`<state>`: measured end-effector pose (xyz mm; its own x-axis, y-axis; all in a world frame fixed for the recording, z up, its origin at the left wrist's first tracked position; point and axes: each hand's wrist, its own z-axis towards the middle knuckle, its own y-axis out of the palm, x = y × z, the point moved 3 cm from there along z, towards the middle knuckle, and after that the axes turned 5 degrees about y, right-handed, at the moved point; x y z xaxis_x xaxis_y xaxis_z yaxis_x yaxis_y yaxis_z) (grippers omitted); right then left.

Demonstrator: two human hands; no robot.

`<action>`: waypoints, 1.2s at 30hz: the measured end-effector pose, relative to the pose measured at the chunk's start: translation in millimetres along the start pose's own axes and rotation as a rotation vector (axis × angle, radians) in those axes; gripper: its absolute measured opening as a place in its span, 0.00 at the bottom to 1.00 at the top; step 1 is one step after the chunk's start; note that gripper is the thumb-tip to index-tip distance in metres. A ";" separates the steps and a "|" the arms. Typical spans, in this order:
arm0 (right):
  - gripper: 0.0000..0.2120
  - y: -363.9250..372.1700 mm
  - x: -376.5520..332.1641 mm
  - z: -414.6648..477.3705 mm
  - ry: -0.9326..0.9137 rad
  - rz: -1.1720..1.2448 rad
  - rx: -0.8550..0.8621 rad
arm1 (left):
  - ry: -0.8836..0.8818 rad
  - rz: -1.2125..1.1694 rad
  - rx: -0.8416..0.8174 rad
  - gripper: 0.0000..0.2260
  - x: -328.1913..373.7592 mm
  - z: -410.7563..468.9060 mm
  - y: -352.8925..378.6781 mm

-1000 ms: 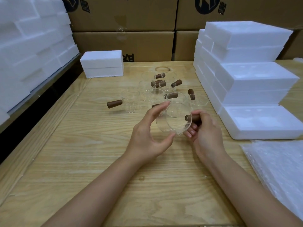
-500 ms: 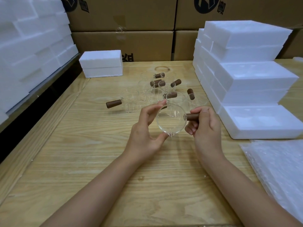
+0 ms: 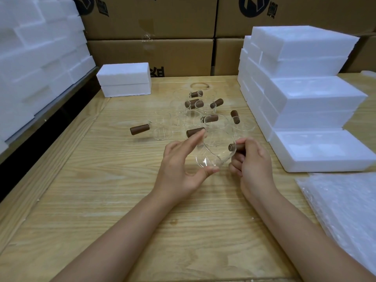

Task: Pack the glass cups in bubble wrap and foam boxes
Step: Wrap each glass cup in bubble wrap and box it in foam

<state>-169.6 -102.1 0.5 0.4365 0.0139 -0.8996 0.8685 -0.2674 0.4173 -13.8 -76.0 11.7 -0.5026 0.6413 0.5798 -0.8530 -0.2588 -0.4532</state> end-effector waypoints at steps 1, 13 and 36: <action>0.16 0.3 -1.0 -0.6 -0.009 -0.004 -0.003 | -0.017 -0.006 -0.007 0.33 -0.4 -0.2 0.0; 0.14 5.1 -11.7 -13.7 -0.187 -0.086 -0.150 | -0.229 -0.317 -0.100 0.31 -22.4 -0.4 8.5; 0.08 -6.4 -8.5 -0.6 -0.275 -0.789 -0.045 | -0.237 0.062 -0.147 0.32 -20.6 -0.1 8.8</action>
<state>-178.7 -100.0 5.5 -0.3713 -0.0561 -0.9268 0.9063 -0.2390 -0.3486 -11.0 -91.4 -4.3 -0.5872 0.4363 0.6818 -0.7984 -0.1737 -0.5765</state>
